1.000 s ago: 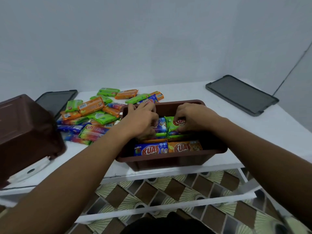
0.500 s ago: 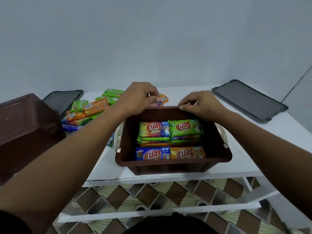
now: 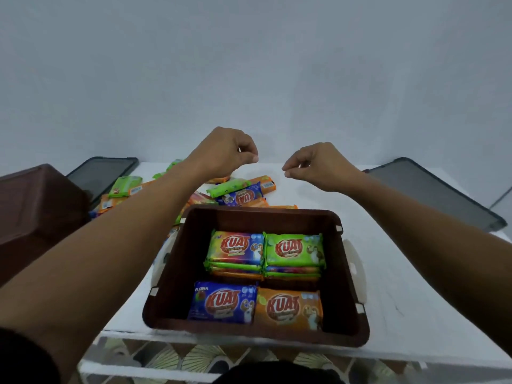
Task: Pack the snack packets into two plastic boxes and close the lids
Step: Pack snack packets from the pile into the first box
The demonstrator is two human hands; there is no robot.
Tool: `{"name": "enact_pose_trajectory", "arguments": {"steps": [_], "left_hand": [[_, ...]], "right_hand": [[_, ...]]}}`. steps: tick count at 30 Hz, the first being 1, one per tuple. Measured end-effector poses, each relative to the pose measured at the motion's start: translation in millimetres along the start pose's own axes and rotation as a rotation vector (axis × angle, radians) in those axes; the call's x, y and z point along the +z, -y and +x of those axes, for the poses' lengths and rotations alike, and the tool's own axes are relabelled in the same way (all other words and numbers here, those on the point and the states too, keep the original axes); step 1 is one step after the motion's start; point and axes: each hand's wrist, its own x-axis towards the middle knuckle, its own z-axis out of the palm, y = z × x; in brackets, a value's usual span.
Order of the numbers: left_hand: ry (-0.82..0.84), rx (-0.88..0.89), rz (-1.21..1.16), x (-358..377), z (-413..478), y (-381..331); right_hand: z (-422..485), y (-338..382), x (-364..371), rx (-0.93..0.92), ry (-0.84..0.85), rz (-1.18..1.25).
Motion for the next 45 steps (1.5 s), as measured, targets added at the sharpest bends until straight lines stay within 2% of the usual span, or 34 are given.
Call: {"name": "enact_pose_trajectory", "arguments": {"steps": [14,20,25,33,37,40,45], "left_hand": [[0.312,-0.406,0.256,40,7,48],[0.348,-0.507,0.283,51,-1,59],[0.399,-0.513,0.363,59,-2,62],[0.371,-0.473,0.443,52,0,62],[0.260,-0.525,0.350,45,1,59],[0.203,-0.556,0.280,38,-4,56],[0.140,-0.561,0.172,25,-13,46]], "right_hand": [[64,-12,59,-0.199,0.576,-0.139],[63,-9,87,-0.426,0.727,-0.373],[65,-11,90,-0.462,0.714,-0.449],[62,-8,86,-0.523,0.688,-0.382],[66,-14,87,-0.330,0.732,-0.410],[65,-15,89,-0.265,0.776,-0.499],[66,-8,91,-0.179,0.701,-0.373]]}}
